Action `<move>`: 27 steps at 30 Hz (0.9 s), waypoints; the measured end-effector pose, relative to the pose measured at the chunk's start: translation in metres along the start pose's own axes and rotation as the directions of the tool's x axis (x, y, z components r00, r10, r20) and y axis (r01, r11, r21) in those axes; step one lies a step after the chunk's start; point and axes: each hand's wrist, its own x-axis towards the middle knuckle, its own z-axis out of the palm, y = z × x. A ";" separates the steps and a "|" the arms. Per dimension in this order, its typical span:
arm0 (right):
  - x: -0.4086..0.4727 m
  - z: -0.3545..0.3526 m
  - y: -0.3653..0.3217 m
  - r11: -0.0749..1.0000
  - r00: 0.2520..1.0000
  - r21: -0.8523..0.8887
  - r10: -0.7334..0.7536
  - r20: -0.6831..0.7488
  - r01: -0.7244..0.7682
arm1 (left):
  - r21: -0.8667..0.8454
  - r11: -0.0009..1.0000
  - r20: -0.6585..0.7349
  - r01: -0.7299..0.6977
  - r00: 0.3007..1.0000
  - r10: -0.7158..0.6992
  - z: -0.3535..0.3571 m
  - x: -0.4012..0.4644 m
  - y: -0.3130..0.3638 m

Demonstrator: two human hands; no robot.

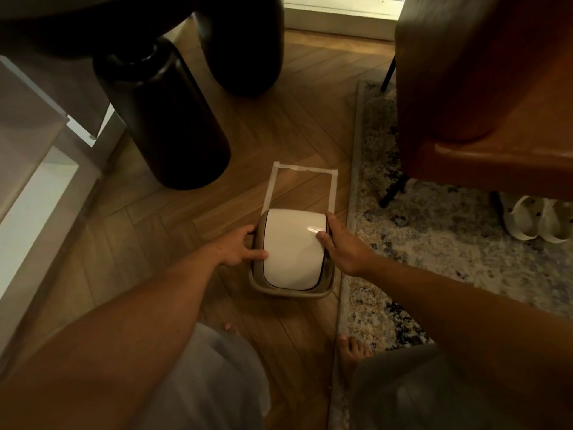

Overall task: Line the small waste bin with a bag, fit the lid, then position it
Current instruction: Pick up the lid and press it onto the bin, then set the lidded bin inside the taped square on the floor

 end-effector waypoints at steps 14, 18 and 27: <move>-0.031 0.026 0.013 0.995 0.994 0.069 0.075 -0.085 -0.069 | -0.051 0.999 -0.042 -0.017 0.999 0.015 0.025 -0.018 -0.003; -0.055 0.065 0.016 0.989 0.971 0.145 0.059 -0.231 -0.025 | -0.198 0.972 -0.229 -0.130 0.970 0.083 0.065 -0.023 -0.005; -0.053 0.097 0.009 0.941 0.888 0.328 0.082 -0.452 0.080 | -0.208 0.957 -0.526 -0.203 0.848 0.066 0.113 -0.008 -0.027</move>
